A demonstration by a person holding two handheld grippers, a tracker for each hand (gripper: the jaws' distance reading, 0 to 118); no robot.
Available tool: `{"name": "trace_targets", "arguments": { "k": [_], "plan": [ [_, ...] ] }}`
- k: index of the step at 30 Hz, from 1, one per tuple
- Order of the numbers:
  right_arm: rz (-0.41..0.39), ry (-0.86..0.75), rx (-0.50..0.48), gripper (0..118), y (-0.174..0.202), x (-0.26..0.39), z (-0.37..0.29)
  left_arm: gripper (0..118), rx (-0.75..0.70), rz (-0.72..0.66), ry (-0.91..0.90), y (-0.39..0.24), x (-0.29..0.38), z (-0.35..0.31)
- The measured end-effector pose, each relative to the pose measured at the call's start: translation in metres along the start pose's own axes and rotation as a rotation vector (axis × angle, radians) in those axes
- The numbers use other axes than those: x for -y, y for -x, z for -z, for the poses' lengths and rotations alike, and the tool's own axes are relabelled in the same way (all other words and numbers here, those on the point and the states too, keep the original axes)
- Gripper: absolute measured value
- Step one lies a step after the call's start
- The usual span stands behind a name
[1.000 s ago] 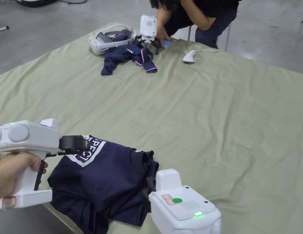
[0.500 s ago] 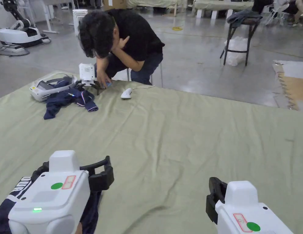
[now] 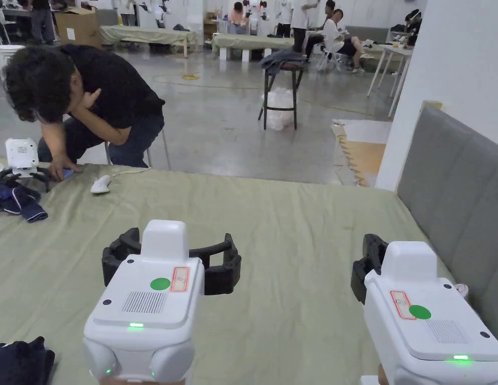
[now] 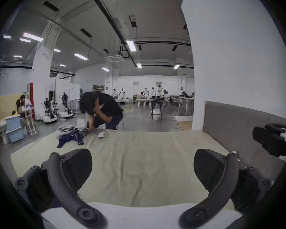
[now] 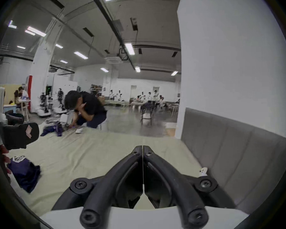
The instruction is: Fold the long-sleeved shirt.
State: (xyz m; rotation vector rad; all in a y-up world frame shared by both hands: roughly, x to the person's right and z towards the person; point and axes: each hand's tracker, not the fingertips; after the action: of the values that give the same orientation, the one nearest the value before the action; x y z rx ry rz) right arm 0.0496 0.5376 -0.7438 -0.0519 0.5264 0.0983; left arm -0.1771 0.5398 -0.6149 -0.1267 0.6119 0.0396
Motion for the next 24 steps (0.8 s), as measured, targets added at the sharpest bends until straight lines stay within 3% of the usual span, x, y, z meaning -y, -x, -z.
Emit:
{"name": "trace_targets", "arguments": {
  "k": [2, 3, 6, 7, 9, 12, 19, 24],
  "plan": [
    [0.001, -0.007, 0.009, 4, -0.002, -0.005, 0.001, 111, 0.003, 0.005, 0.0, -0.001, -0.004, 0.003],
    [0.001, -0.015, 0.011, 15, -0.003, -0.005, -0.001, 111, 0.005, 0.008, 0.003, 0.0, -0.004, 0.003],
    [-0.001, -0.023, 0.017, 112, -0.002, -0.008, 0.001, 111, 0.007, 0.012, -0.001, 0.005, -0.006, 0.005],
    [0.002, -0.031, 0.024, 117, -0.003, -0.006, -0.001, 111, 0.007, 0.017, -0.004, 0.007, -0.007, 0.006],
    [-0.011, -0.053, 0.057, 118, 0.011, -0.011, -0.013, 111, 0.002, 0.013, -0.008, 0.01, -0.008, 0.003],
    [-0.021, -0.054, 0.046, 118, -0.008, 0.008, 0.001, 111, 0.002, -0.002, -0.015, 0.014, -0.012, 0.001],
    [-0.006, -0.062, 0.047, 118, -0.007, -0.009, -0.001, 111, 0.021, -0.053, -0.011, 0.029, -0.024, -0.004],
    [0.001, -0.079, 0.044, 118, -0.01, -0.017, -0.003, 111, -0.027, 0.02, -0.06, 0.022, -0.03, -0.01]
  ]
}}
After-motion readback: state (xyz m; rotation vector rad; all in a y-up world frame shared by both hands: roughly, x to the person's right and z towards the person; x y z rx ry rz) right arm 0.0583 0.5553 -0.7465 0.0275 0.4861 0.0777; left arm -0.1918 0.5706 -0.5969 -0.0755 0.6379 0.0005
